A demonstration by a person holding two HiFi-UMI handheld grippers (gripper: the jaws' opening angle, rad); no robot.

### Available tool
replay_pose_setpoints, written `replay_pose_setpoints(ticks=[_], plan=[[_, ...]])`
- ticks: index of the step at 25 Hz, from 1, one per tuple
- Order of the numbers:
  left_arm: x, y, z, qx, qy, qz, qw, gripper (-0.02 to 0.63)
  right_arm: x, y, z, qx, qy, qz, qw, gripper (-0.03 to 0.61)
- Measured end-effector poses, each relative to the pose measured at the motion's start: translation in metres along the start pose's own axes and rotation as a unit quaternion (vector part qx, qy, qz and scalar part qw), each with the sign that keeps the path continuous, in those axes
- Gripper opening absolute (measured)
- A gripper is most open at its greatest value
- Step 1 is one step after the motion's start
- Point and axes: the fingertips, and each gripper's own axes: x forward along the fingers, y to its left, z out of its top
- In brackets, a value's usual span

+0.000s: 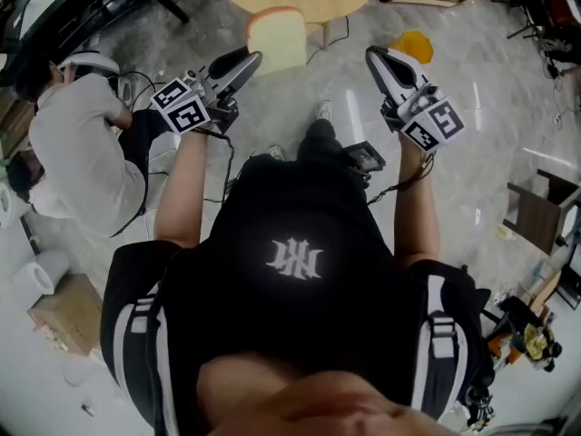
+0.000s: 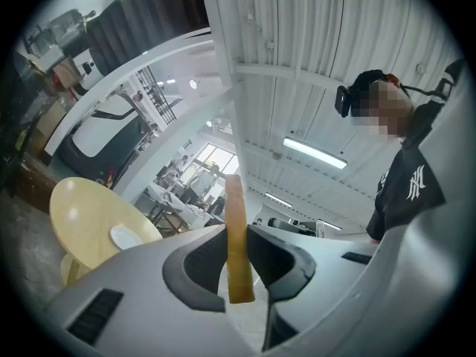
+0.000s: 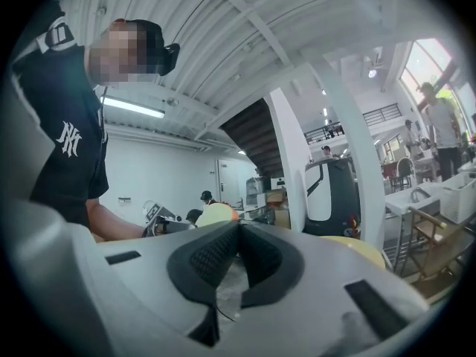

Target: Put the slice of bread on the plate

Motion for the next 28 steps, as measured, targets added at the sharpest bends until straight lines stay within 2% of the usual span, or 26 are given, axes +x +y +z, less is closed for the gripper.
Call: replay_pose_setpoints(ticks=[2, 7, 15, 28], plan=[[0.004, 0.006, 0.0, -0.002, -0.004, 0.005, 1.0, 0.095, 0.0, -0.008, -0.002, 0.001, -0.001, 0.003, 1.0, 0.005], [0.064, 0.054, 0.018, -0.011, -0.007, 0.02, 0.9997, 0.096, 0.021, -0.089, 0.004, 0.012, -0.004, 0.015, 1.0, 0.005], [0.129, 0.094, 0.026, -0.02, -0.015, 0.061, 0.9978, 0.095, 0.047, -0.177, 0.009, 0.024, -0.003, 0.063, 0.998, 0.005], [0.2, 0.141, 0.048, -0.028, -0.039, 0.126, 0.9909, 0.095, 0.078, -0.276, 0.007, 0.035, 0.001, 0.139, 0.99, 0.005]])
